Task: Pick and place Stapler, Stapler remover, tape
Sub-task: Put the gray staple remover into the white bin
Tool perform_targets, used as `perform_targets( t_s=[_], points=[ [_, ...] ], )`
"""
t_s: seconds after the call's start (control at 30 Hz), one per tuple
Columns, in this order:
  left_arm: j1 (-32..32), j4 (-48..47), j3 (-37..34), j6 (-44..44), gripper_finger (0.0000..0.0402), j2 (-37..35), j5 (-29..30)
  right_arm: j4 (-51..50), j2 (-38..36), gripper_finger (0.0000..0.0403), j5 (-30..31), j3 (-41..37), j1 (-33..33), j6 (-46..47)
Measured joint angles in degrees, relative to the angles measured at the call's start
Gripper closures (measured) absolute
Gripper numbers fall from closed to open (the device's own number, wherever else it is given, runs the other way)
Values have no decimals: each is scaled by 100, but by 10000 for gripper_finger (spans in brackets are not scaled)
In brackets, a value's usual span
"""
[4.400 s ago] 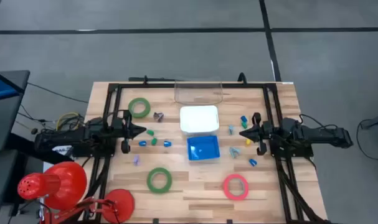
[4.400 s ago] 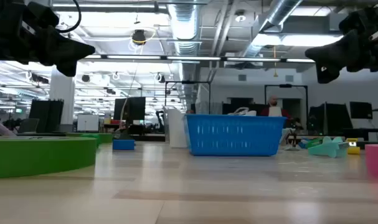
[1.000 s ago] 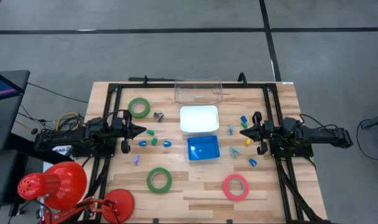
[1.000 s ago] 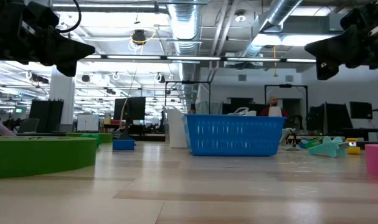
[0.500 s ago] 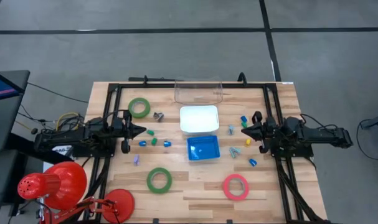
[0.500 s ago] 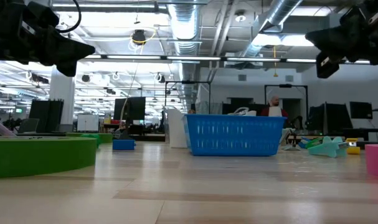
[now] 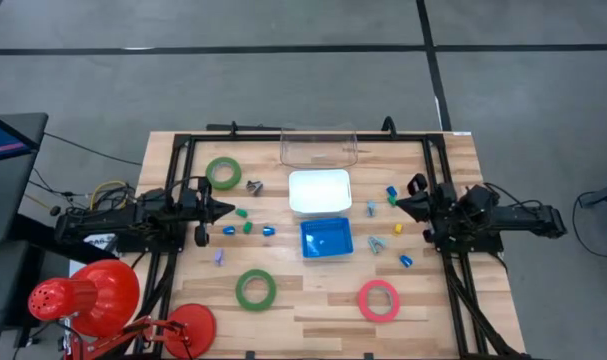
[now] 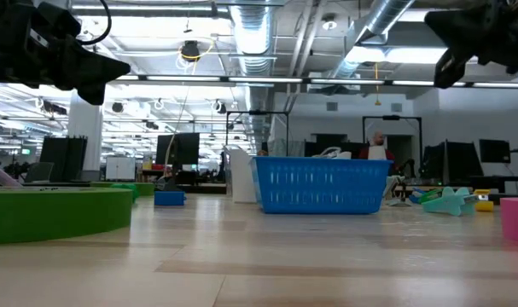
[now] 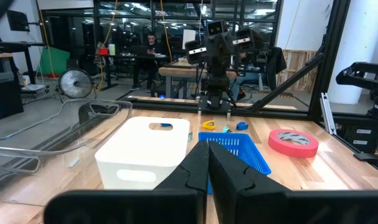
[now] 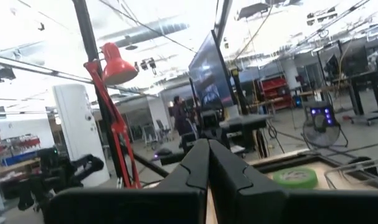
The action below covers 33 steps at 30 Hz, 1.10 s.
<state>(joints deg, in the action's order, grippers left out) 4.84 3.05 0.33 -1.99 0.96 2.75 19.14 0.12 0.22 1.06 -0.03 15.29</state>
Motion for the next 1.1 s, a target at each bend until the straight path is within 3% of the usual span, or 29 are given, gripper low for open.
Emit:
perform_targets(
  t_s=[0.57, 1.1],
  points=[
    [-2, 0, 0, 1, 398, -1, 1, -138, 33, 403, 162, 1190, -13, -584],
    [0, 0, 1, 1, 398, 1, 0, -1422, 196, 403, 458, 2749, -13, -535]
  ],
)
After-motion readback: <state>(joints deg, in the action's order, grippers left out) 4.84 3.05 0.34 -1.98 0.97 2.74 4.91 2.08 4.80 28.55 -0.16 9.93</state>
